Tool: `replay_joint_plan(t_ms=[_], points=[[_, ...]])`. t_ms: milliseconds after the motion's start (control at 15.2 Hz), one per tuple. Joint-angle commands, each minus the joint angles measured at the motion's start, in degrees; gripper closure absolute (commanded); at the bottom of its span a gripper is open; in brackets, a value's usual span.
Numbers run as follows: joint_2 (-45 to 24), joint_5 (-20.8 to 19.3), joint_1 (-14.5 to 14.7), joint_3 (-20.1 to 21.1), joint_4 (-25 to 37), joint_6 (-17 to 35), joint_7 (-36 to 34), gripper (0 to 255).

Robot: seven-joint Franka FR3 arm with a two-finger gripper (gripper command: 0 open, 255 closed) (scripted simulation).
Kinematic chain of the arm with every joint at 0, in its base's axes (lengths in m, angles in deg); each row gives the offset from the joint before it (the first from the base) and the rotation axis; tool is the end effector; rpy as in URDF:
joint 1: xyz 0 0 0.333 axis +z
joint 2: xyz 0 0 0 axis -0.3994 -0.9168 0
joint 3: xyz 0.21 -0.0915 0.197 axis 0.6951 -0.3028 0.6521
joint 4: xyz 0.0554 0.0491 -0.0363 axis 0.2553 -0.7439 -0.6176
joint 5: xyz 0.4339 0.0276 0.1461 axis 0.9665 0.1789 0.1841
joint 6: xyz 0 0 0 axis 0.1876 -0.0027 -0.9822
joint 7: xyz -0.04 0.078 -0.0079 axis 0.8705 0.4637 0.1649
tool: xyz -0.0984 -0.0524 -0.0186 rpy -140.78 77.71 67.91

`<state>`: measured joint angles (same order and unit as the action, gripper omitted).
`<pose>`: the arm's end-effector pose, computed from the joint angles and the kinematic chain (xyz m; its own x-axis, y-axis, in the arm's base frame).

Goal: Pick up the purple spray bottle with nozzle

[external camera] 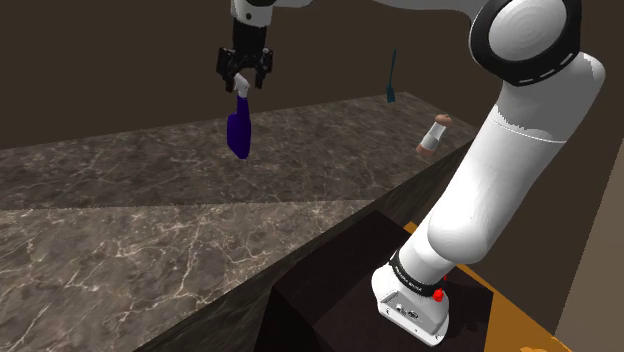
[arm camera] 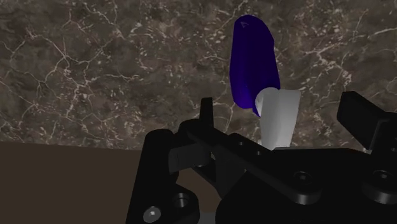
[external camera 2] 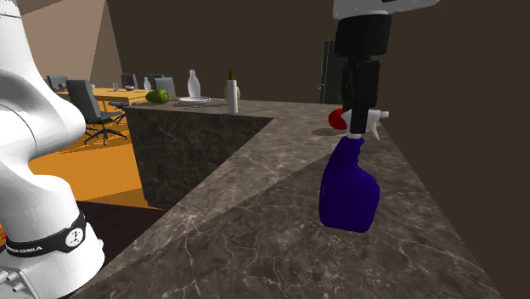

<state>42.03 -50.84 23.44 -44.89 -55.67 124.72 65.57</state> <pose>0.6603 0.1045 0.4731 0.9990 -0.0244 0.0379 -0.0245 -0.9997 0.0027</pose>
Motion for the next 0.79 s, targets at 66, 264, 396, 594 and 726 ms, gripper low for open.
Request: replay_joint_plan(t_ms=[66, 264, 396, 594, 726], points=[[0.09, -0.01, 0.05, 0.04, -0.56, 0.51, -0.12, 255], [0.01, -0.02, 0.07, 0.05, -0.51, 0.54, -0.14, 255], [0.02, -0.02, 0.06, 0.05, -0.52, 0.53, -0.14, 255], [0.04, -0.02, 0.07, 0.05, -0.55, 0.55, -0.15, 255], [0.09, 0.01, 0.04, 0.03, 0.18, -0.23, -0.07, 255]])
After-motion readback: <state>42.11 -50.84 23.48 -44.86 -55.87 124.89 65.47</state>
